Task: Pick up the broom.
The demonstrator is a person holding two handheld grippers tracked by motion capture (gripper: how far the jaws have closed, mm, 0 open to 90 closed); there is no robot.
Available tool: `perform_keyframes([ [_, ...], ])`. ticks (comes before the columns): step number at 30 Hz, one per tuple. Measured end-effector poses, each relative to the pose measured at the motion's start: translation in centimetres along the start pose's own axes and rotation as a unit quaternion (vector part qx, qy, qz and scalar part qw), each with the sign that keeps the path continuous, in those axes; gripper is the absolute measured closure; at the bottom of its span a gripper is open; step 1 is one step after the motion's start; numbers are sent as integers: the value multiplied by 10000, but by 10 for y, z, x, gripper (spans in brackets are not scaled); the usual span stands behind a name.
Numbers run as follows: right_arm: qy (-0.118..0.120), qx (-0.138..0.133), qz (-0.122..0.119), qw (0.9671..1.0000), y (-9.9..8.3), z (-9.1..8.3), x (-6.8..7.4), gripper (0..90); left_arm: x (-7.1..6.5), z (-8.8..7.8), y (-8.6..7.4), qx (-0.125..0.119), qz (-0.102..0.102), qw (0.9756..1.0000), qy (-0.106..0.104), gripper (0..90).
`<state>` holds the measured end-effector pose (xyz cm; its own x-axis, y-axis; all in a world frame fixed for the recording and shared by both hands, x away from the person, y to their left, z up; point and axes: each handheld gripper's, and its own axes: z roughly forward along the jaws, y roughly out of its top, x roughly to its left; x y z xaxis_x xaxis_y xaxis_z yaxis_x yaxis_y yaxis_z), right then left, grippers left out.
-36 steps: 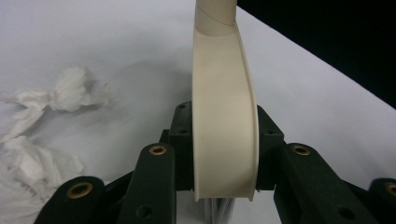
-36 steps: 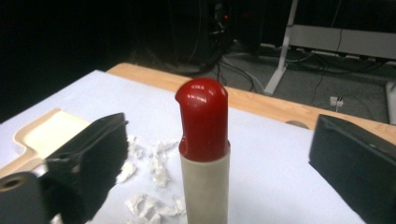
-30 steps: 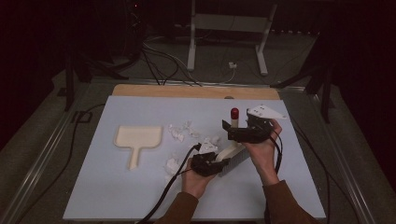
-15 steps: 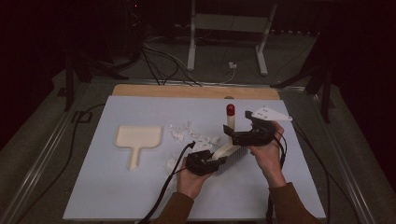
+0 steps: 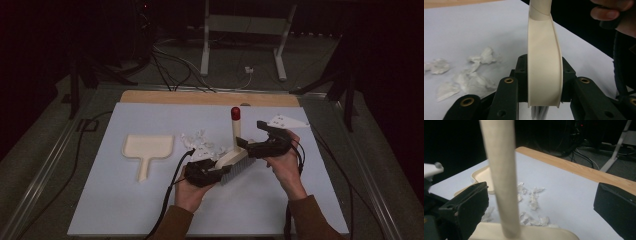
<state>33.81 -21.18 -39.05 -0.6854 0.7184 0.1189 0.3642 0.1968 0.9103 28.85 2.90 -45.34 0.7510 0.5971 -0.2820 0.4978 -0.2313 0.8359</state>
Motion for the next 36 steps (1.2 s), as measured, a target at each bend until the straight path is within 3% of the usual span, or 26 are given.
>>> perform_keyframes([
  [9, 281, 15, -43, 9996, -3, 7, -2, 0, 11, -25, 4, -7, 164, 9999, 0, 701],
  [19, 515, 290, -160, 9981, -1, 13, 4, 0, 23, -42, 7, -2, 354, 9992, -183, 701],
  [26, 869, 612, -395, 9935, 0, 21, 11, 0, 31, -51, 11, 35, 475, 9983, -327, 700],
  [36, 970, 918, -653, 9889, 1, 30, 20, 0, 43, -65, 13, 53, 632, 9968, -492, 700],
])
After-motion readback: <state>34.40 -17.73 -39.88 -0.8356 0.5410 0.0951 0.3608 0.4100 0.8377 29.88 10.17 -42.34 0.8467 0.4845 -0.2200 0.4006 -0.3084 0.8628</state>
